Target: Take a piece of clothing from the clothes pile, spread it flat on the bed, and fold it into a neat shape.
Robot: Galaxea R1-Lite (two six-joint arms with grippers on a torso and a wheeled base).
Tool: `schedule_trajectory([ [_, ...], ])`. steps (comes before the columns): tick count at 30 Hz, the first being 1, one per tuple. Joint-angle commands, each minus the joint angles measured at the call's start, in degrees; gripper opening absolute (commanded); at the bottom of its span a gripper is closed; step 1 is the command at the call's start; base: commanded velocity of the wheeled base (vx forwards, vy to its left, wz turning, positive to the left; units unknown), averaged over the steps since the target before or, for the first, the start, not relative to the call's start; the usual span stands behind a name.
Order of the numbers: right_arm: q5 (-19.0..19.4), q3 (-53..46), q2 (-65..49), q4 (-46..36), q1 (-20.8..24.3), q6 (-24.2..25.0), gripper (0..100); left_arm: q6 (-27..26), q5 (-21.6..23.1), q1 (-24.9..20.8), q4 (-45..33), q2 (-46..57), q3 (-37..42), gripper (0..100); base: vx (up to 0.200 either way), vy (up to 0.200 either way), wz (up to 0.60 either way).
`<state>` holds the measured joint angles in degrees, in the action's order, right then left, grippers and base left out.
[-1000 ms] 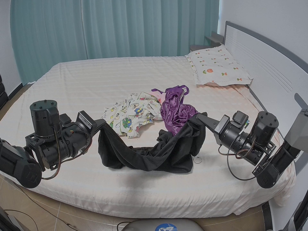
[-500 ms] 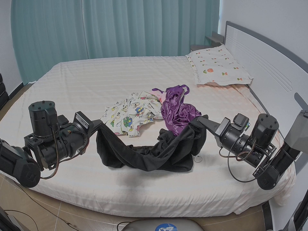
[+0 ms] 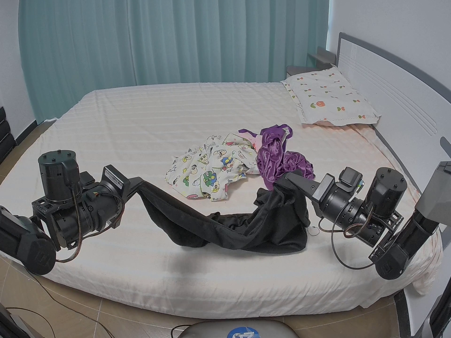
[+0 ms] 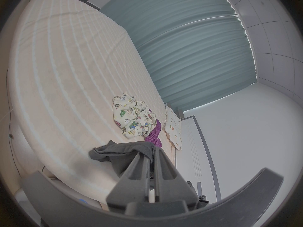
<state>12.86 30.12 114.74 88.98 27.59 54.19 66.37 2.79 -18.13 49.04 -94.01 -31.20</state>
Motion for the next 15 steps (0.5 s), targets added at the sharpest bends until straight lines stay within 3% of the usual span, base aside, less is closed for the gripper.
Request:
schedule_trajectory([
  [1, -0.03, 0.02, -0.04, 0.85, 0.45, -0.05, 0, -0.01, 0.02, 0.46, 0.00, 0.50, 0.08, 0, 0.000, 0.200, 0.00],
  [15, -0.64, 0.90, 0.05, 0.85, 2.56, -0.31, 0, -0.01, 0.46, 1.34, -0.35, 1.82, 0.26, 0, 0.000, 0.200, 0.00],
])
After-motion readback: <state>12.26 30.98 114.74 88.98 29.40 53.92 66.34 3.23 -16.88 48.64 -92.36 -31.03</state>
